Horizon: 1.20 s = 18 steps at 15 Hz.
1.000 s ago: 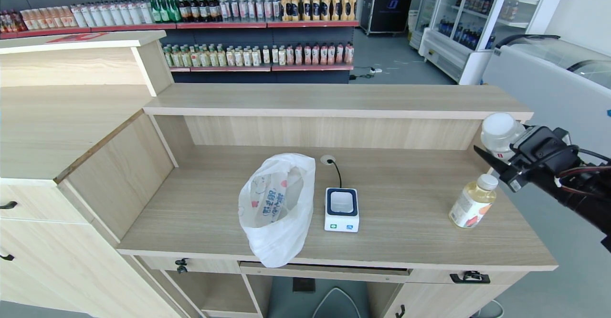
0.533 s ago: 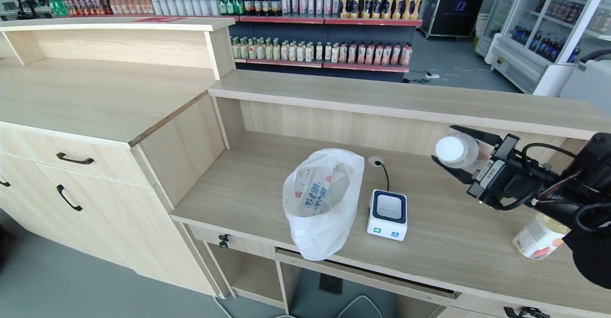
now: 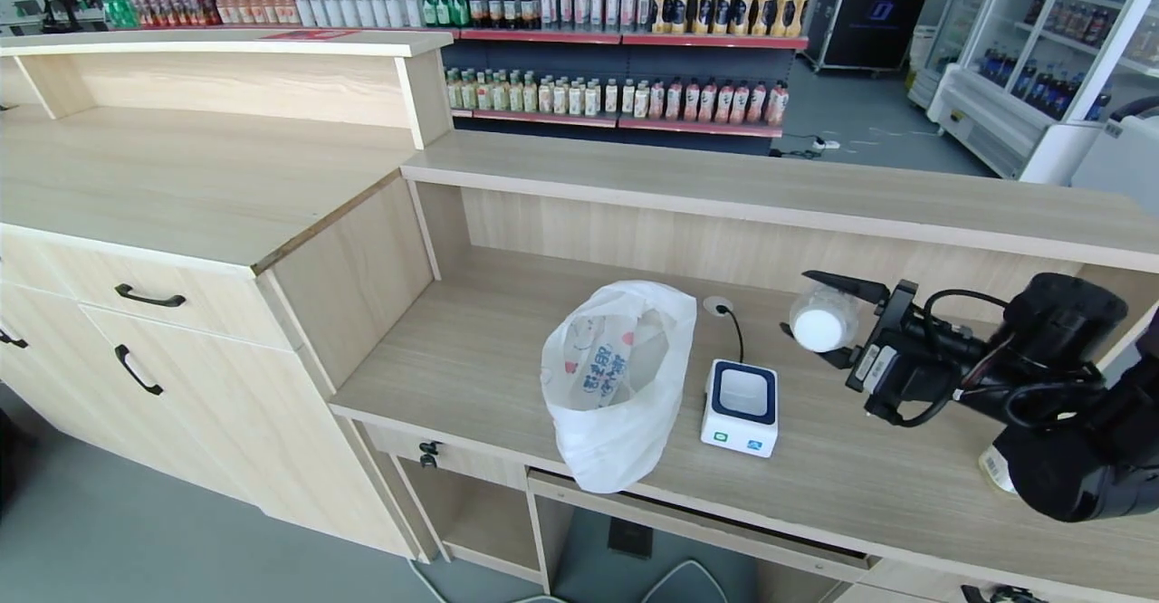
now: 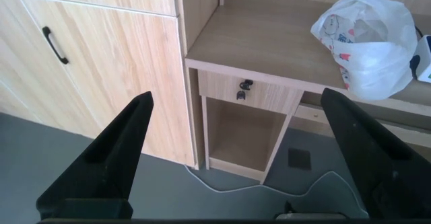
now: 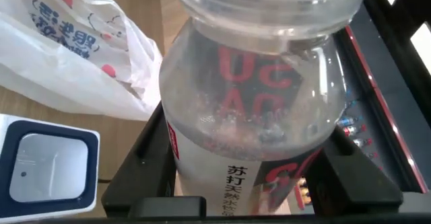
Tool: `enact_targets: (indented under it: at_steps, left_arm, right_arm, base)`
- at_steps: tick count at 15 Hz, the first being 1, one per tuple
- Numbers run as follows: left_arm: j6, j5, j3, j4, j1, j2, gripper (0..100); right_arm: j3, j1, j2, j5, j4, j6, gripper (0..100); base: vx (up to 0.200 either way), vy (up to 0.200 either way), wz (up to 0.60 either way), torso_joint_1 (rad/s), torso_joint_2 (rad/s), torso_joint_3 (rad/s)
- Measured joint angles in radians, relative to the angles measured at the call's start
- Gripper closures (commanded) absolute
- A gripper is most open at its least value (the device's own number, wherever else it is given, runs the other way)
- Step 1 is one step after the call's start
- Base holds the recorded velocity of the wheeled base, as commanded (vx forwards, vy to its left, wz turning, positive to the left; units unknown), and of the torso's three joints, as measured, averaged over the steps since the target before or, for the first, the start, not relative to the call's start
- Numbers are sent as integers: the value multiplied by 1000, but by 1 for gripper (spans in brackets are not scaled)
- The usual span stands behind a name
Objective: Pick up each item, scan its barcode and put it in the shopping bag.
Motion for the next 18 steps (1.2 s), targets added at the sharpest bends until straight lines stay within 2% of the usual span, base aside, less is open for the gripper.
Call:
enact_targets:
  at_steps: [9,18]
  left_arm:
    - [0,0,0,0,0,0,0]
    - [0,0,0,0,0,0,0]
  right_arm:
    - [-52,9,174,39,-6,-6,100]
    - [-58,9,225,87,-6,0,100]
  base:
    - [0,0,0,0,0,0]
    - [0,0,0,0,0,0]
